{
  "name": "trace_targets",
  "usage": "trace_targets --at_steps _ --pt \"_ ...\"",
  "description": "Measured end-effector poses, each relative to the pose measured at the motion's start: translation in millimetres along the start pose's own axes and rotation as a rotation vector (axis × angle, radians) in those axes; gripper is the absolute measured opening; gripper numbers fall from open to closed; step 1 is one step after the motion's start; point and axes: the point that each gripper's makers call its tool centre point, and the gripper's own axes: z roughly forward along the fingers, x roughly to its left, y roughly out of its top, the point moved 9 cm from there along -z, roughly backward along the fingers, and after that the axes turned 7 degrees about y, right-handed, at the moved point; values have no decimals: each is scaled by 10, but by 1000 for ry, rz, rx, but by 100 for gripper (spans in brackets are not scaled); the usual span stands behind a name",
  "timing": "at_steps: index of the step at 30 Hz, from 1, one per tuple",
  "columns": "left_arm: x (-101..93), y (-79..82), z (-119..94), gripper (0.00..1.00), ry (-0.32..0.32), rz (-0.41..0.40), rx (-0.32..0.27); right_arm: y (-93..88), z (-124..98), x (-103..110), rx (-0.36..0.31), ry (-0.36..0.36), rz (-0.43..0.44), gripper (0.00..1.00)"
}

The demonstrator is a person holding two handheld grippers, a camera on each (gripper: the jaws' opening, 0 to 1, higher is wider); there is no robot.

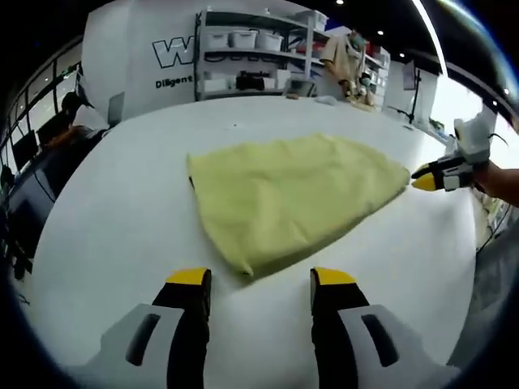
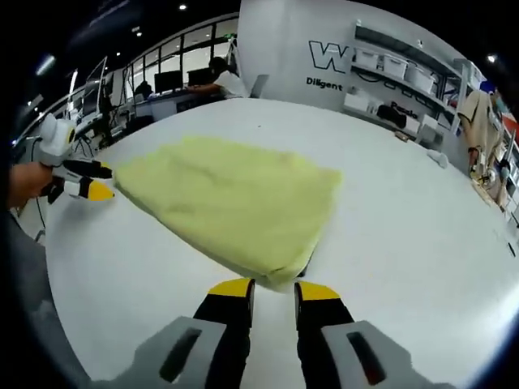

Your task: Fold the garment on the visible template until the final outline fits inside the template.

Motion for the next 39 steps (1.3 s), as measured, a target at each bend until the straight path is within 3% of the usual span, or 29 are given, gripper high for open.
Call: trace_targets --at_steps 11,26,39 --pt "13 13 42 34 -5 16 -11 -48 90 -10 37 3 -16 9" --pt "-11 31 56 26 -2 31 -6 0 78 -23 12 -1 -59 0" --pt "92 40 36 7 38 27 -3 9 59 -24 23 -5 -73 0"
